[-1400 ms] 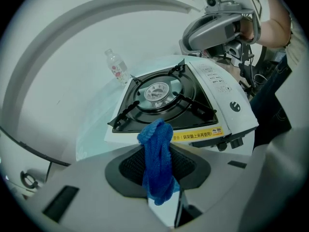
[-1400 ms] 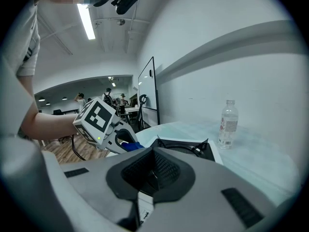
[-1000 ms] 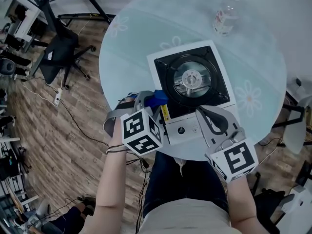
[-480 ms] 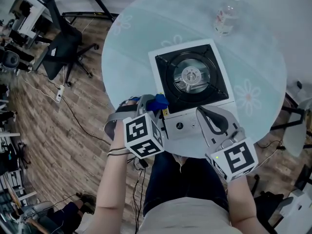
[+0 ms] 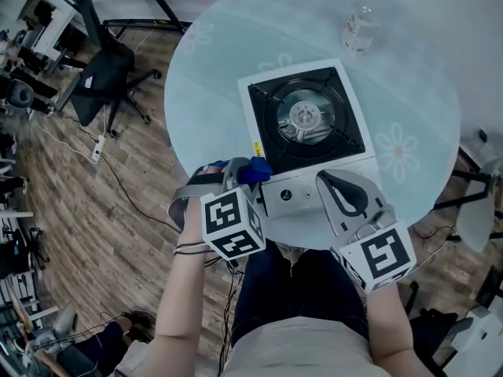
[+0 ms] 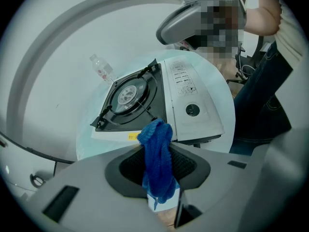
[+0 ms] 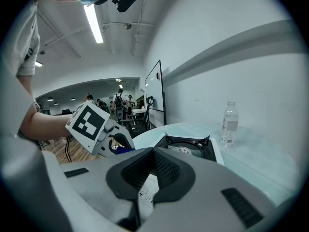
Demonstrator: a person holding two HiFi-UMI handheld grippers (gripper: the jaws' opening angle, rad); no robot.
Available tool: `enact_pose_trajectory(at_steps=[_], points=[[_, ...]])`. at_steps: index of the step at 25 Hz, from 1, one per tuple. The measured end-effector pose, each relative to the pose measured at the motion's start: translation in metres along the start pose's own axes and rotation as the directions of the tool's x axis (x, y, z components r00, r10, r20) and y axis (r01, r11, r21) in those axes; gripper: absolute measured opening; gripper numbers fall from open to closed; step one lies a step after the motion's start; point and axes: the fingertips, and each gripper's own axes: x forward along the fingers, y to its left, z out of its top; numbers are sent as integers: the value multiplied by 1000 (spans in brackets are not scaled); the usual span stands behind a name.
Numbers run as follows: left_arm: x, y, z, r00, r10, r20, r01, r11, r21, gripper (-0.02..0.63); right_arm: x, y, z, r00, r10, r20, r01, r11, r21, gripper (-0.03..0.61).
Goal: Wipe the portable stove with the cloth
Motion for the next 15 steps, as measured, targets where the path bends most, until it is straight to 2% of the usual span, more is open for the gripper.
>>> enact_pose_trajectory(at_steps=[9, 15], points=[[-6, -19, 2, 1000, -11, -14, 11, 1000, 24, 132, -12, 3, -9, 1000, 1, 1, -1, 1000, 7, 21], [-10, -26, 3, 1000, -16, -24, 16, 1000, 2, 132, -19, 5, -7, 1000, 0, 11, 0, 1000, 3, 21]])
